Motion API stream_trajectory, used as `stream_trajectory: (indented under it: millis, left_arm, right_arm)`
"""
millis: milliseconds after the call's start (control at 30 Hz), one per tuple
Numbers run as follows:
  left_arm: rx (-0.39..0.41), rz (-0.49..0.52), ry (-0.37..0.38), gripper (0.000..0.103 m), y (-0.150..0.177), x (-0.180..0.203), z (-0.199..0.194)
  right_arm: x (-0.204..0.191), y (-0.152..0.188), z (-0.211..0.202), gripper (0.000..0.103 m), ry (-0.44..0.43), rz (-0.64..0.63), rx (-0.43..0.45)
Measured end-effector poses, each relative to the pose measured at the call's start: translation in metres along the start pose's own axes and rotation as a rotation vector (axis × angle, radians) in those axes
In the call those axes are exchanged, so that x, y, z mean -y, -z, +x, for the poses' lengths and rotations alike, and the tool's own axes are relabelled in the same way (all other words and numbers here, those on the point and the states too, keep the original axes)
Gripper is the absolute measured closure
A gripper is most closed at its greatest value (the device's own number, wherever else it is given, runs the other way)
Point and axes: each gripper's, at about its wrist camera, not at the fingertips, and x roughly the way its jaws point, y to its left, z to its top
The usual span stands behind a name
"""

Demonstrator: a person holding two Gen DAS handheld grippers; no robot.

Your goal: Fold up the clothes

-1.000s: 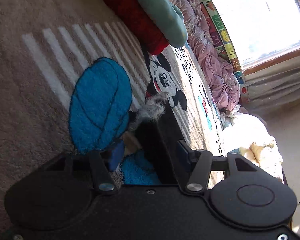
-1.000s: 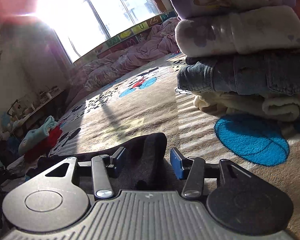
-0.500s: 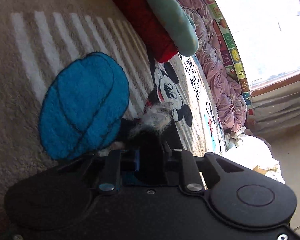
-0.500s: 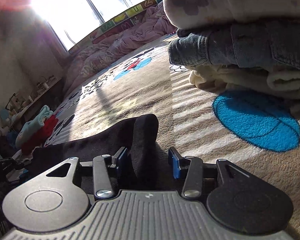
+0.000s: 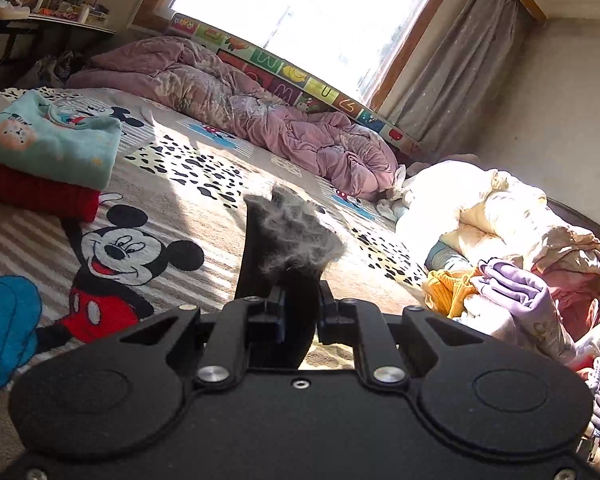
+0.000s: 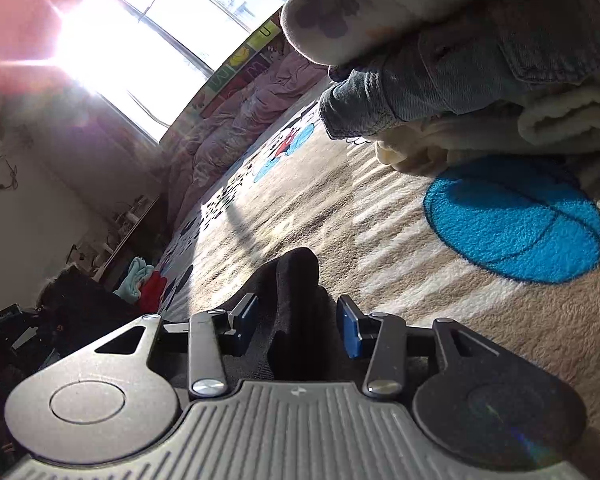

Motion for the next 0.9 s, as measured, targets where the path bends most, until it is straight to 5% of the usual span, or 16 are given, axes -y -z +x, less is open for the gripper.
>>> stream_trajectory:
  millis: [467, 833, 900]
  left_arm:
    - [-0.073, 0.511, 0.046, 0.091, 0.100, 0.143, 0.033]
    - [-0.109, 0.800, -0.032, 0.091, 0.181, 0.181, 0.060]
    - [-0.152, 0.848, -0.006, 0.082, 0.193, 0.182, 0.064]
  right_arm:
    - [0.020, -0.013, -0.014, 0.058, -0.070, 0.088, 0.051]
    - [0.030, -0.020, -0.018, 0.058, -0.078, 0.109, 0.070]
    - [0.030, -0.021, -0.018, 0.058, -0.069, 0.095, 0.072]
